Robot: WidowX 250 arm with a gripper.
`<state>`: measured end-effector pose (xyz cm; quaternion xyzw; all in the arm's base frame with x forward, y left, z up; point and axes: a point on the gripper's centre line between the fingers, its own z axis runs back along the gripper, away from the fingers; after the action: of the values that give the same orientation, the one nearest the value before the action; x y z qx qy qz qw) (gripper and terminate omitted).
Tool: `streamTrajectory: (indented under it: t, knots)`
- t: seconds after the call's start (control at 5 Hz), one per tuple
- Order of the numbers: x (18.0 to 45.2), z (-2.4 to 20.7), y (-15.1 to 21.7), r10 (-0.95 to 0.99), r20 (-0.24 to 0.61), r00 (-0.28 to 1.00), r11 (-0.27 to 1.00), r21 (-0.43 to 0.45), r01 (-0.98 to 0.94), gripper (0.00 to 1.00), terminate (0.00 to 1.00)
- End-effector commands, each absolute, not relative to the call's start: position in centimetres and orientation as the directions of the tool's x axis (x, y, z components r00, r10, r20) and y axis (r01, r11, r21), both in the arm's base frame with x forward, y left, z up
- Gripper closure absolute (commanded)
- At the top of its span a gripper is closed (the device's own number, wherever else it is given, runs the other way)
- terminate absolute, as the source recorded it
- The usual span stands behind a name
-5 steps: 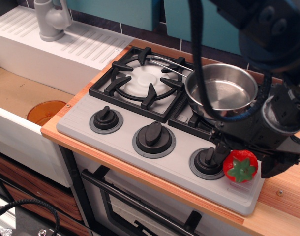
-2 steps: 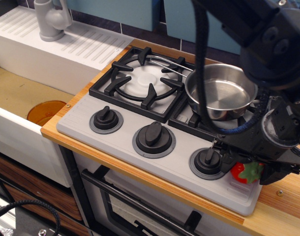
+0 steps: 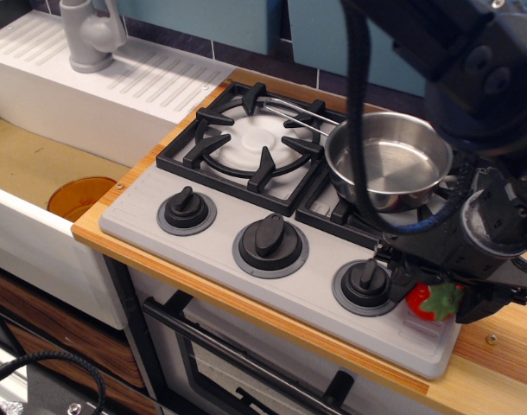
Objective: Put pot or pan on stove and put strawberry in pot or pan
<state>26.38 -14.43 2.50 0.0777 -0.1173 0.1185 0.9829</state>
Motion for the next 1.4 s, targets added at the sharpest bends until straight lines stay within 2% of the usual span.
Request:
streamTrajectory:
  t: [0.0, 0.2, 0.4, 1.0, 1.2]
  knots:
    - [28.6, 8.3, -14.0, 0.215, 0.209, 0.954, 0.964, 0.111, -0.241, 1.00, 0.00]
    - [29.6, 10.1, -13.4, 0.205, 0.200, 0.958, 0.966, 0.118, -0.231, 1.00, 0.00]
    - [30.7, 10.6, -12.7, 0.201, 0.199, 0.959, 0.965, 0.126, -0.229, 1.00, 0.00]
    - [35.5, 10.1, -9.0, 0.152, 0.231, 0.961, 0.973, 0.136, -0.186, 1.00, 0.00]
    - [36.3, 9.7, -8.3, 0.140, 0.230, 0.963, 0.976, 0.131, -0.173, 1.00, 0.00]
